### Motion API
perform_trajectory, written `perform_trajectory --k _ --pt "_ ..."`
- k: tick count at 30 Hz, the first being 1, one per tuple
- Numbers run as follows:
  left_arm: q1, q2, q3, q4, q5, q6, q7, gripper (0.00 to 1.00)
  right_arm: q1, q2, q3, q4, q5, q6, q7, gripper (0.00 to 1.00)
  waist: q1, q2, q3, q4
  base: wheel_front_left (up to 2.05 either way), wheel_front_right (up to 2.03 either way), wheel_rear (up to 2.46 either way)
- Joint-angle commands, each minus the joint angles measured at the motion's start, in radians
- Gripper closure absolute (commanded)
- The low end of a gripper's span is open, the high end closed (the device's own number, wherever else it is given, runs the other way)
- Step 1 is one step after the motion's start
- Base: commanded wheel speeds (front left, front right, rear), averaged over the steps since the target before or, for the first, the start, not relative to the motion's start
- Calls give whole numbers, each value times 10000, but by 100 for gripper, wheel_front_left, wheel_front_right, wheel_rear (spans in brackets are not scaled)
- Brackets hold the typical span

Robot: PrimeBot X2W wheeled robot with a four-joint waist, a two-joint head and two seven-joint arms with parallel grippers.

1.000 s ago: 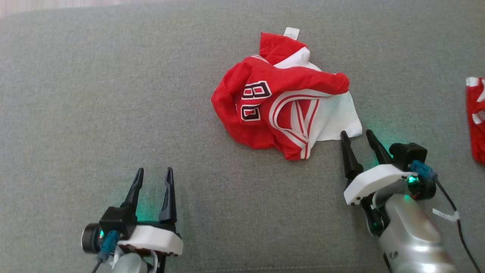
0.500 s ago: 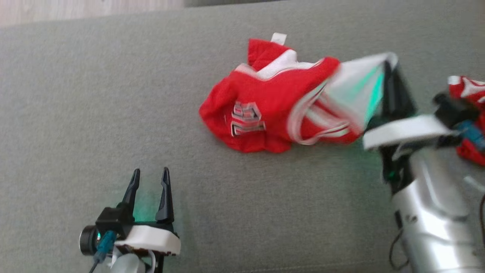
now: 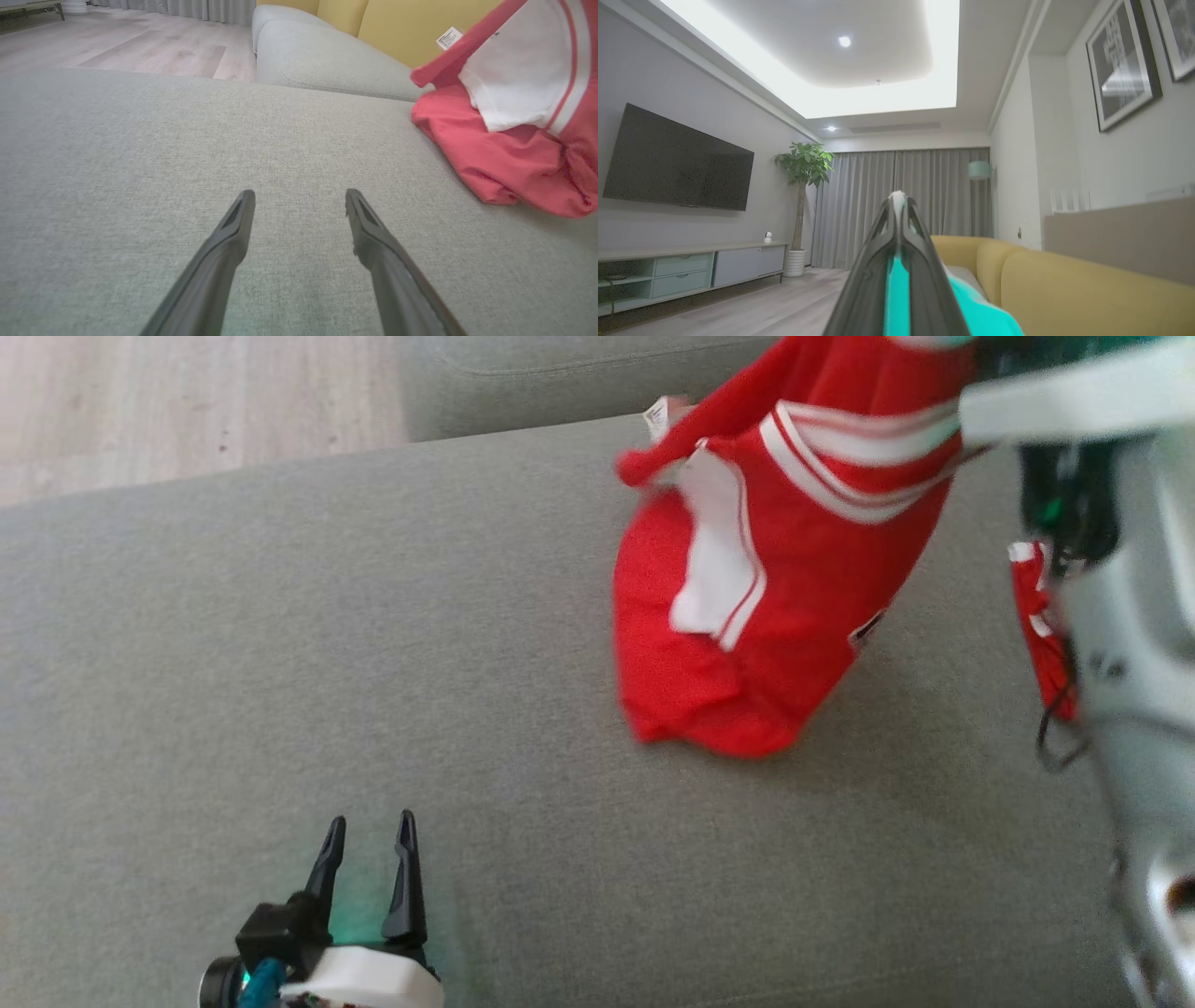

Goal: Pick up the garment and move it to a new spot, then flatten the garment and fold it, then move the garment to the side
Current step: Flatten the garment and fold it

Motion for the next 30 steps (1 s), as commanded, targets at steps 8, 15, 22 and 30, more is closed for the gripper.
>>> perform_trajectory --k 8,15,22,30 --pt "-297 20 349 -217 -90 30 -95 0 -3191 -868 1409 235 128 35 402 100 1 -1 379 -272 0 0 0" --pt "-450 20 218 -124 -179 23 -95 0 -4626 -1003 1839 1304 177 35 216 100 1 -1 528 -232 0 0 0" --pt "-761 20 -96 -9 -315 41 -95 0 -5336 -326 2685 2040 726 35 110 100 1 -1 790 353 0 0 0" --pt "-892 20 -518 83 -638 195 -95 0 -6940 913 3030 1847 1646 35 -56 100 1 -1 977 1626 0 0 0"
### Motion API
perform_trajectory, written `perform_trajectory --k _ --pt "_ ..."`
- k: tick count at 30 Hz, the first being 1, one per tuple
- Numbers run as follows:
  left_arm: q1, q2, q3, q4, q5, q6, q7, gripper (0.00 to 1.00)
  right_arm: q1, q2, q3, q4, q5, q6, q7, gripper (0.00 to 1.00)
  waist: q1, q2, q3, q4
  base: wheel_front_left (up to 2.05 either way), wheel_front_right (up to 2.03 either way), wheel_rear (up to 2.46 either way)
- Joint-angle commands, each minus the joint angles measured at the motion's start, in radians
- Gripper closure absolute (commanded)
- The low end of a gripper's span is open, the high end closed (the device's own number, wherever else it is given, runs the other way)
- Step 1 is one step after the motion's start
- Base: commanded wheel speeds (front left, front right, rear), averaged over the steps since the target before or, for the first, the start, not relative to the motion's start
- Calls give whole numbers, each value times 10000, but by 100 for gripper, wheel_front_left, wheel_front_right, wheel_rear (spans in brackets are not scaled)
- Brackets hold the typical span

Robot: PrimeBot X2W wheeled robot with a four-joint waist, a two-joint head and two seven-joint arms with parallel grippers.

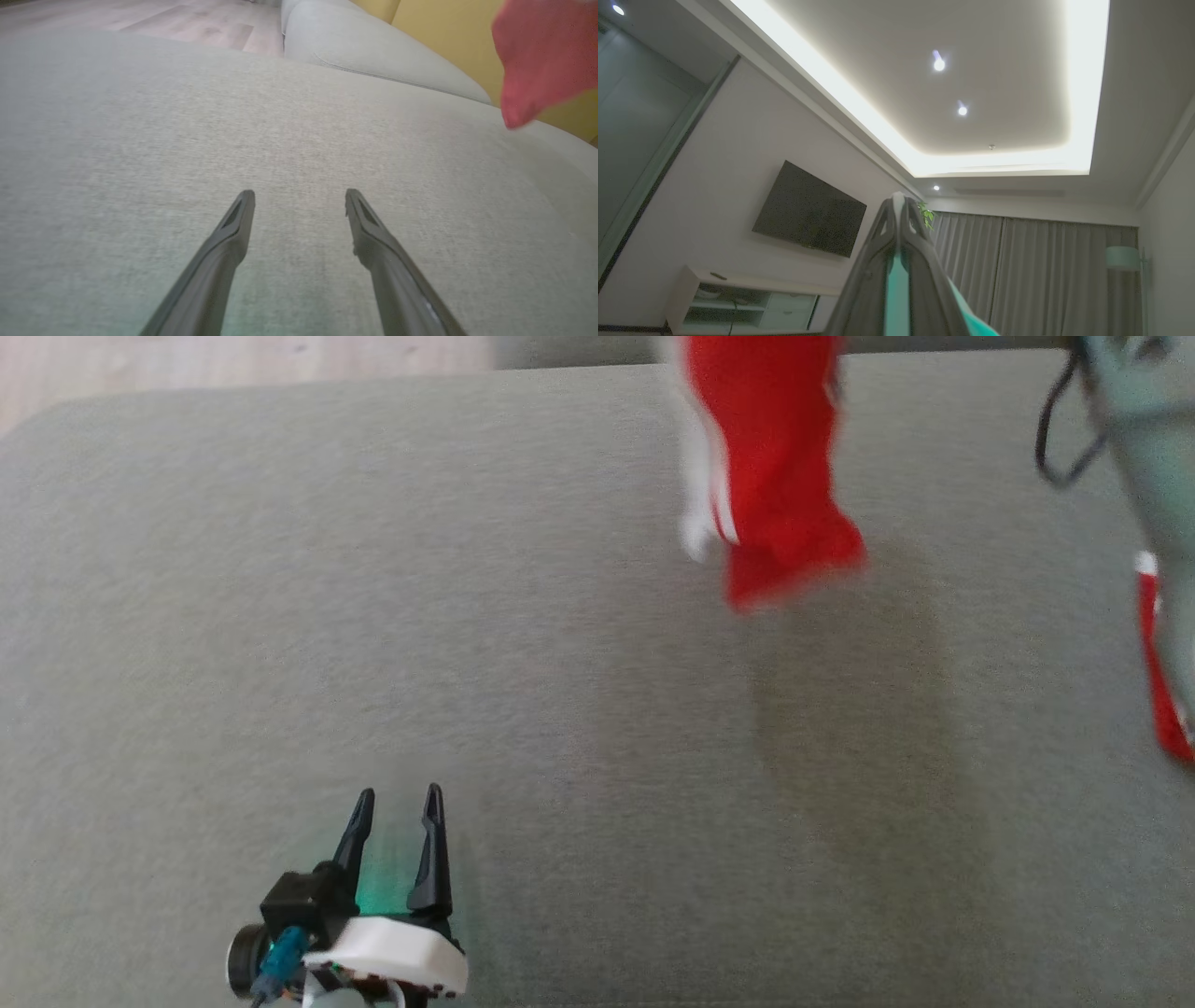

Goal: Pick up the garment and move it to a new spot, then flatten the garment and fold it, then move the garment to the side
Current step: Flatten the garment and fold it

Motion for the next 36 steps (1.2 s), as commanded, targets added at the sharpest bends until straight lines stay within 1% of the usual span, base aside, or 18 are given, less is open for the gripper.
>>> perform_trajectory --k 1,4,7,12,15,16,17,18,21,24,26,29,32,36 --pt "-251 20 244 -215 -147 75 -95 0 -597 225 -405 -409 80 35 -47 100 0 0 121 457 0 0 0" --pt "-177 20 258 -216 -213 126 -95 0 -575 255 -950 -577 -1 35 -52 100 0 0 157 765 0 0 0" --pt "-84 20 319 -259 -231 174 -95 0 -44 -101 -1348 -137 -251 35 -54 100 0 0 221 846 0 0 0" --pt "-153 20 371 -339 -224 190 -95 0 1663 -1237 -1197 1812 -768 35 -43 100 0 0 450 807 0 0 0" --pt "-318 20 314 -395 -158 164 -95 0 2989 -1817 -1251 3138 -766 35 16 100 0 0 686 766 0 0 0" --pt "-382 20 287 -404 -139 159 -95 0 3379 -1935 -1358 3571 -730 35 13 54 0 0 770 746 0 0 0" --pt "-382 20 287 -404 -139 159 -95 0 3379 -1935 -1358 3571 -730 35 13 54 0 0 770 746 0 0 0" --pt "-445 20 256 -397 -106 150 -95 0 3772 -2005 -1414 4000 -698 35 42 0 0 0 831 731 0 0 0" --pt "-613 20 212 -369 -61 137 -95 0 4695 -2127 -1540 4783 -745 35 -6 0 0 0 966 696 0 0 0" --pt "-700 20 203 -353 -17 137 -95 0 5488 -1939 -1693 4872 -647 35 -44 0 0 0 986 632 0 0 0" --pt "-722 20 219 -337 4 137 -95 0 6046 -1722 -1763 4349 -611 35 -50 0 0 0 953 572 0 0 0" --pt "-687 20 212 -318 -3 141 -95 0 7119 -1295 -1551 3350 -531 35 -53 0 0 0 821 527 0 0 0" --pt "-625 20 194 -280 -31 114 -95 0 8279 -888 -1034 2565 -342 35 -54 0 0 0 667 535 0 0 0" --pt "-548 20 145 -228 -71 88 -95 0 9603 -618 -233 2086 -57 35 -55 0 0 0 479 596 0 0 0"
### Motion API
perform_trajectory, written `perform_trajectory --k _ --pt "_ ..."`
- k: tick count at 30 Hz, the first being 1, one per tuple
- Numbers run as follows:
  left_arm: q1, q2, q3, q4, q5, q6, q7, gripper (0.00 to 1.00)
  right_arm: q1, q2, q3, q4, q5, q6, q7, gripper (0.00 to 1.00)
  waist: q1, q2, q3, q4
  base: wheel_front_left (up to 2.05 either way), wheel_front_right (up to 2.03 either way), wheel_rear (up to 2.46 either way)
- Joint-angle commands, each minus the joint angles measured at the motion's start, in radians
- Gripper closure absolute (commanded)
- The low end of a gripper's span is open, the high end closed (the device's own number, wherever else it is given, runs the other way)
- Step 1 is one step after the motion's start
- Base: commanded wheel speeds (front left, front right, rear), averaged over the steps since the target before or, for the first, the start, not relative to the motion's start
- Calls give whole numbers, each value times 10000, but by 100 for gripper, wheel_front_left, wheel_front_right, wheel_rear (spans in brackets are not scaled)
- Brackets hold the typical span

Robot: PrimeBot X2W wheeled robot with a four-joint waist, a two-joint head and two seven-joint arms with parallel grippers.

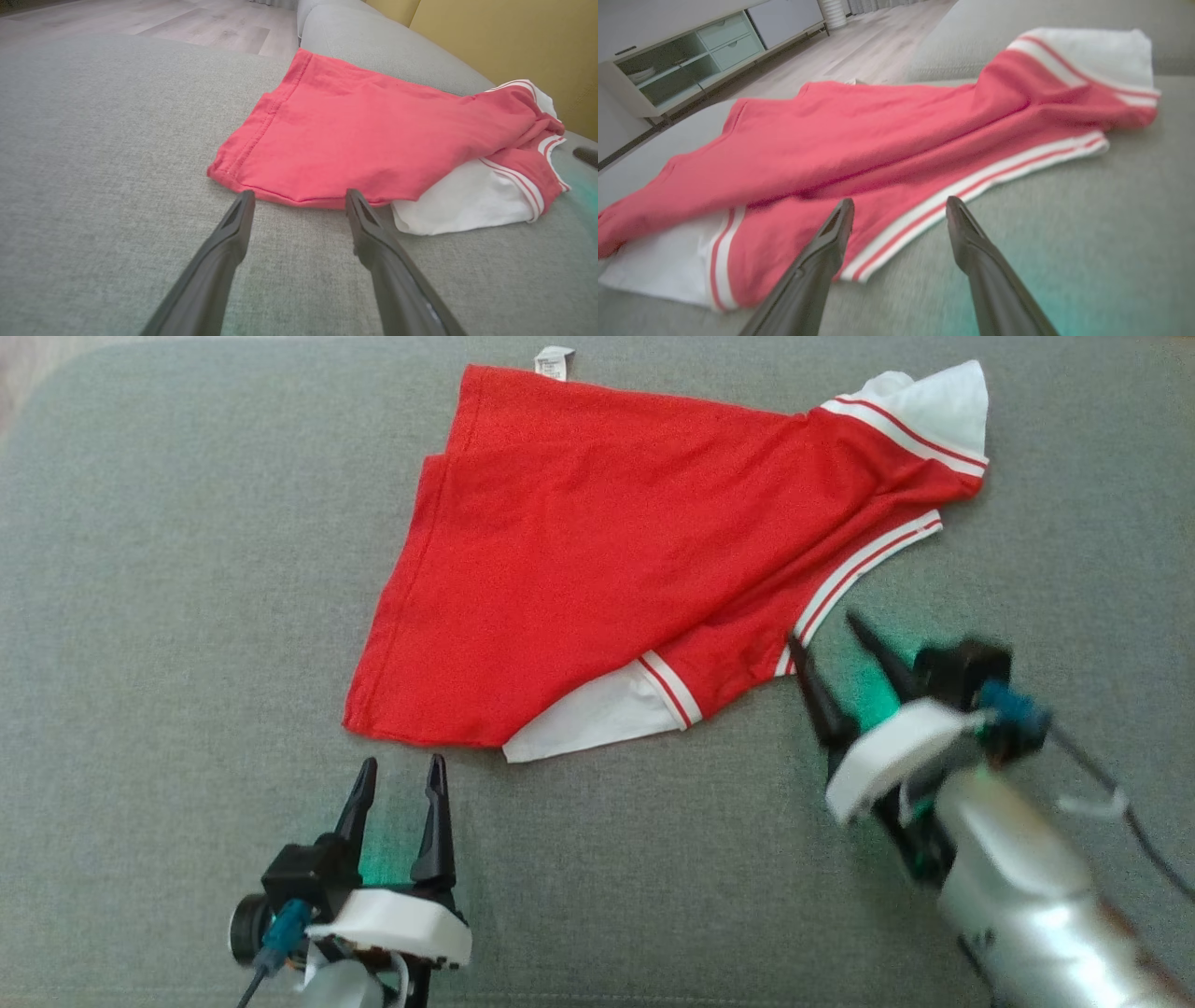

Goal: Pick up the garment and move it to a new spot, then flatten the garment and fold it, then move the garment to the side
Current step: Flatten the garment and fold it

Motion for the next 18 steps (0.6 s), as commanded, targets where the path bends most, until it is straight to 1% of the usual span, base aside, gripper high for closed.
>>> perform_trajectory --k 1,5,10,15,16,18 --pt "-31 26 247 -216 -18 -1 -95 0 185 108 250 -336 125 35 -109 0 1 -1 -91 43 0 0 0" --pt "108 26 255 -217 5 -2 -95 0 825 397 750 -178 459 35 -109 0 1 -1 -226 90 0 0 0" --pt "176 26 219 -194 72 -26 -95 0 865 851 893 128 907 35 -110 0 1 -1 -276 238 0 0 0" --pt "209 26 163 -200 93 -49 -95 0 686 1093 439 739 1136 35 -110 0 1 -1 -270 413 0 0 0" --pt "270 26 183 -205 112 -24 -95 0 680 1163 88 862 1280 35 -110 0 1 -1 -274 447 0 0 0" --pt "341 26 220 -209 128 -16 -95 0 703 1196 -200 982 1287 35 -110 0 1 -1 -280 462 0 0 0"
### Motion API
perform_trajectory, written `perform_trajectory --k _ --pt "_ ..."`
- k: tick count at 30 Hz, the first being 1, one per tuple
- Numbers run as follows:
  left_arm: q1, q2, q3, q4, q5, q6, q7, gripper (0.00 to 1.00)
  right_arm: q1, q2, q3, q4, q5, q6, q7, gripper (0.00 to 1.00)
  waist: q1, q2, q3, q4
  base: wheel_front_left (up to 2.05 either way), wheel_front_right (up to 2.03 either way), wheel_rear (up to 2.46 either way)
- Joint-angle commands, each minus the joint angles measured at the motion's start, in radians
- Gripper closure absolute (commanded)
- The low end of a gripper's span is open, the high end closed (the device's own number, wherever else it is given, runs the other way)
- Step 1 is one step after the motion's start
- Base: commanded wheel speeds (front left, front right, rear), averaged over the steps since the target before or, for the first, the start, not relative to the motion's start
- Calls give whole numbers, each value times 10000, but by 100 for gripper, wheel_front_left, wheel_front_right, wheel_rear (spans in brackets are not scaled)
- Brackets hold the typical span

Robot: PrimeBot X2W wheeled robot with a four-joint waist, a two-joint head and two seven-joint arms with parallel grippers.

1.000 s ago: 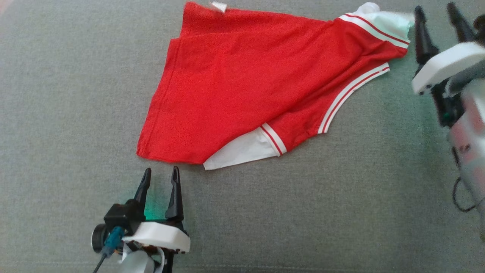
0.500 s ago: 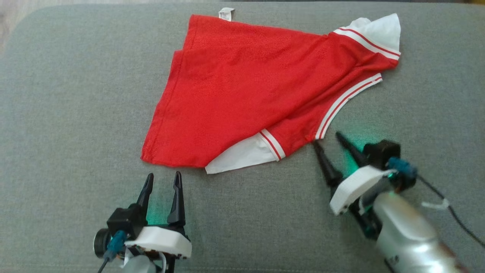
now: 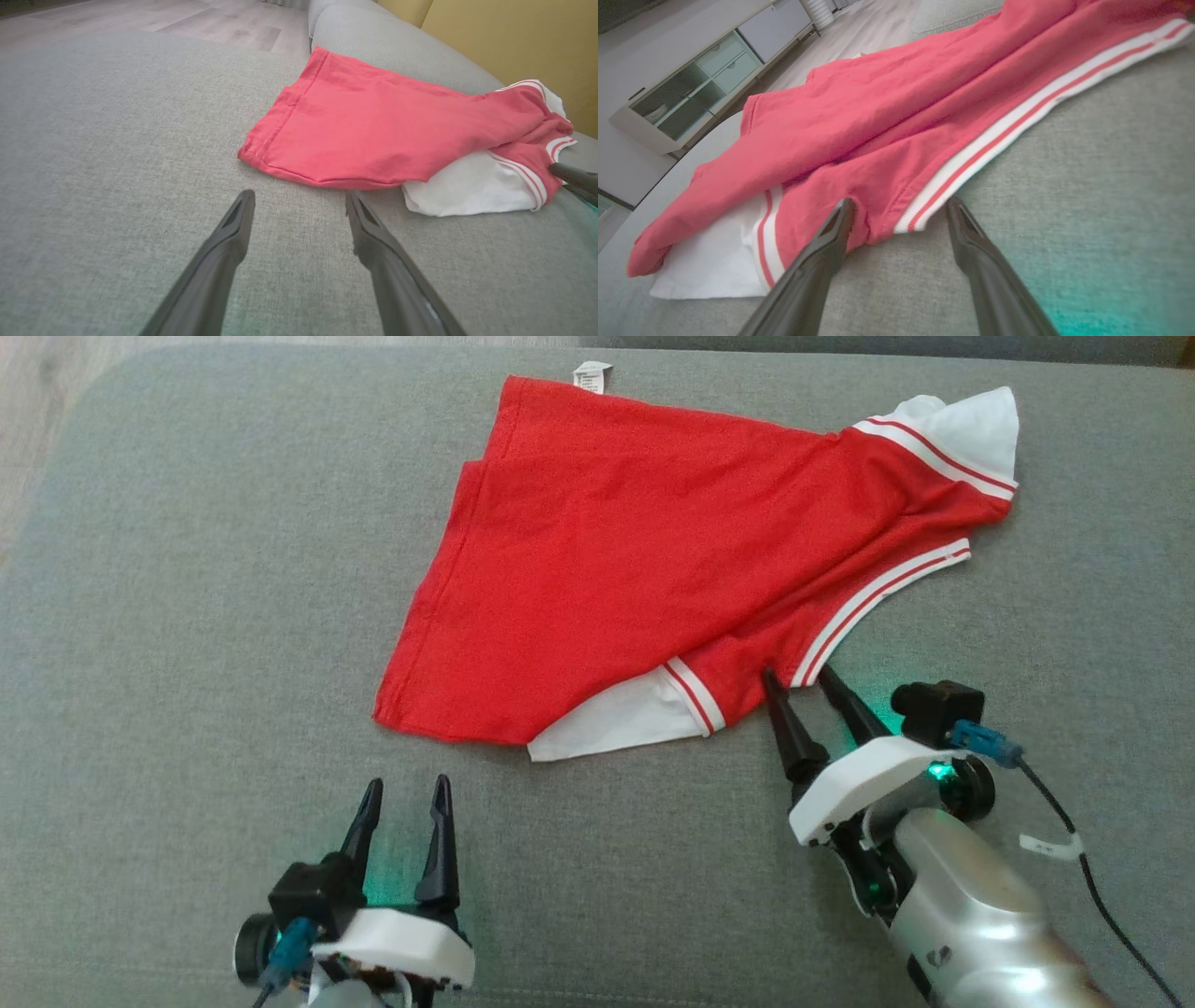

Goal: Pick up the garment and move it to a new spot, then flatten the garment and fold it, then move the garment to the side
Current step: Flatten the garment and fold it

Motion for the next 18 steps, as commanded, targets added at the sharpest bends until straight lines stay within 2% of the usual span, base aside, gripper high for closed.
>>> perform_trajectory --k 1,4,5,6,7,12,18 --pt "73 24 316 -231 126 -17 -95 0 53 132 -162 84 107 35 -51 0 1 -1 -15 4 0 0 0" --pt "110 24 365 -215 155 -30 -95 0 91 206 -385 221 124 35 -51 0 1 -1 -16 -3 0 0 0" --pt "85 24 360 -218 148 -13 -95 0 82 247 -318 343 47 35 -51 67 1 -1 7 -15 0 0 0" --pt "85 24 360 -218 148 -13 -95 0 82 247 -318 343 47 35 -51 67 1 -1 7 -15 0 0 0" --pt "65 24 348 -222 141 -5 -95 0 63 264 -230 412 -7 35 -51 100 1 -1 18 -25 0 0 0" --pt "-50 24 336 -237 81 23 -95 0 -14 301 -167 524 -17 35 -51 100 1 -1 18 -120 0 0 0" --pt "14 24 411 -288 24 75 -95 0 154 -341 -986 192 -277 35 -51 100 1 -1 -81 -347 0 0 0"
